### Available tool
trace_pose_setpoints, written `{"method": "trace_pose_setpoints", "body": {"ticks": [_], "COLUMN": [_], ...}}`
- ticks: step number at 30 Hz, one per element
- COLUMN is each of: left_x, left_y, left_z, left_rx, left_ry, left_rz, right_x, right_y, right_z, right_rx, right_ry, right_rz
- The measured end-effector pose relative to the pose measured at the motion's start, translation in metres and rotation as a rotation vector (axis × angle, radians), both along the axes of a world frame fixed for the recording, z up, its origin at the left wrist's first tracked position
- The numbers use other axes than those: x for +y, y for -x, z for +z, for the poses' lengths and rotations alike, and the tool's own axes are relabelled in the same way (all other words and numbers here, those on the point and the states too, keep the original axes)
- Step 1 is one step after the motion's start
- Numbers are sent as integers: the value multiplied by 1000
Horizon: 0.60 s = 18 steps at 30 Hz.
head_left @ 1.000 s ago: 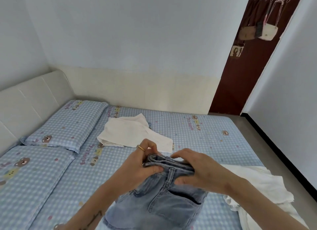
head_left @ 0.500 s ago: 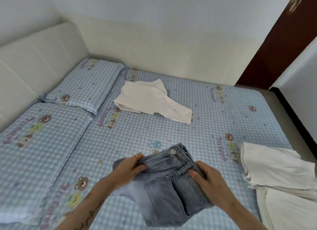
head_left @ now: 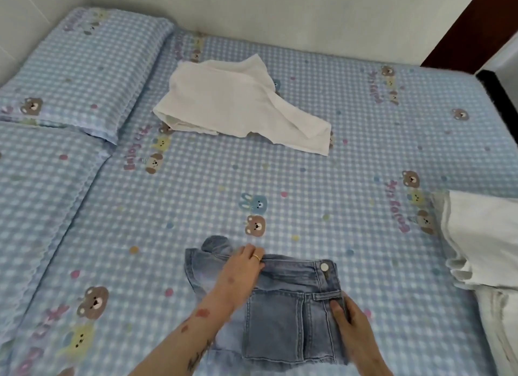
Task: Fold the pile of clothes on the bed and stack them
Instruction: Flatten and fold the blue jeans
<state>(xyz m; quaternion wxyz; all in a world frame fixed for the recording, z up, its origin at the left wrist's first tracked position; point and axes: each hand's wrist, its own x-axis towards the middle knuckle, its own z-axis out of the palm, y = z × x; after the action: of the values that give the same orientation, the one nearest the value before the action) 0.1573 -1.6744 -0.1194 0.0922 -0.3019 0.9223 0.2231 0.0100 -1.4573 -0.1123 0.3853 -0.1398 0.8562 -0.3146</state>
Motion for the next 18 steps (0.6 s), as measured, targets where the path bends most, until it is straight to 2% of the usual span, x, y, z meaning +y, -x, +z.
{"method": "trace_pose_setpoints", "body": {"ticks": [2,6,9,11,12,14,18], "left_x": [22,61,62,49,40,21,4], "left_y": [2,-12,-14,-4,-1,1,-31], "left_z": [-39,-107,-133,-143,-146,-154,-160], "left_rx": [-83,-102,-66,-91,-103,-124,-131], "left_ry": [57,102,138,145,146,168,190], "left_rz": [-19,-102,-86,-67,-50,4,181], "right_x": [10,27,25,13,3,-16,-39], "right_y": [22,48,40,23,15,12,33], "right_z": [-44,-95,-107,-115,-115,-124,-138], "right_rx": [40,106,342,584,627,638,604], "right_ry": [-91,-286,-388,-372,-355,-386,-495], "right_rz": [-78,-118,-93,141,290,488,595]}}
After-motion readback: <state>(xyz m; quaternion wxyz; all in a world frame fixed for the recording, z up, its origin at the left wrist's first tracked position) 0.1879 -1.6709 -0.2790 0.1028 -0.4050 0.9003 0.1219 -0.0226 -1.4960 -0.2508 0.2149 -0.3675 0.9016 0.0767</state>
